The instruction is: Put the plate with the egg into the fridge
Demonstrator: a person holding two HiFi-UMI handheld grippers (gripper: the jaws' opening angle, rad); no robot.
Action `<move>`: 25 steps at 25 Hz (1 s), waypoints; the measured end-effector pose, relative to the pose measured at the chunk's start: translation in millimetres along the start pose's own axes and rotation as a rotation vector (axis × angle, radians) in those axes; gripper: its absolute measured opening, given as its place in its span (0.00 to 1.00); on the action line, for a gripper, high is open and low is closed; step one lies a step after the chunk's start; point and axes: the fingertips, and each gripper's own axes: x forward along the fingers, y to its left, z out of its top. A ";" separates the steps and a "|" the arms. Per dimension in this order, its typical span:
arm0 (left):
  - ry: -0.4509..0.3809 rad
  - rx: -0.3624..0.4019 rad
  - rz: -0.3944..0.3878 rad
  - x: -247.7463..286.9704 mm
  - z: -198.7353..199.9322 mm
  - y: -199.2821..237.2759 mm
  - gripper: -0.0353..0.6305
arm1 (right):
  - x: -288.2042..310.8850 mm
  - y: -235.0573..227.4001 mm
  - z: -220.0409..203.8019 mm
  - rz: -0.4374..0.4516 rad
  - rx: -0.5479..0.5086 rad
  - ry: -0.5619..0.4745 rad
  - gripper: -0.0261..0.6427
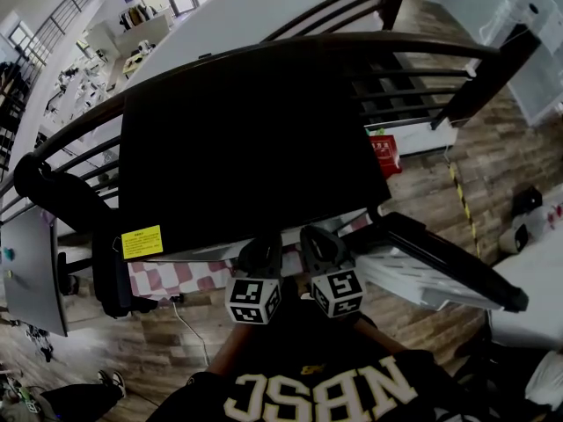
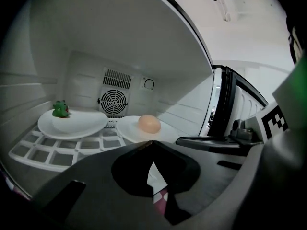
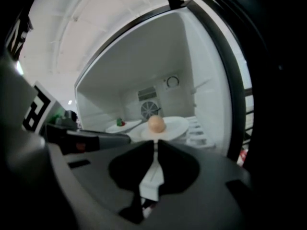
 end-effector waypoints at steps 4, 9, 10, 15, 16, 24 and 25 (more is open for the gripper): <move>0.006 -0.021 -0.010 4.9 3.6 1.4 0.08 | 5.5 -2.3 6.9 -0.006 -0.004 -0.016 0.10; 0.011 -0.023 -0.009 9.7 5.9 4.0 0.08 | 11.5 -1.8 14.2 -0.004 -0.008 -0.025 0.10; 0.012 -0.022 -0.011 10.2 6.0 3.5 0.08 | 12.2 -1.5 14.8 -0.003 -0.005 -0.023 0.10; 0.007 -0.008 -0.036 8.1 9.5 -4.5 0.08 | 10.4 -2.0 12.0 0.005 0.013 -0.015 0.10; -0.001 -0.003 -0.036 6.2 11.8 -5.5 0.08 | 9.0 -1.5 14.7 0.006 0.013 -0.025 0.10; -0.064 -0.021 0.005 -26.0 13.0 -10.1 0.08 | -18.7 13.4 20.6 0.027 -0.005 -0.068 0.10; -0.073 -0.023 0.016 -31.9 12.4 -12.2 0.08 | -25.8 15.5 21.7 0.030 -0.013 -0.080 0.10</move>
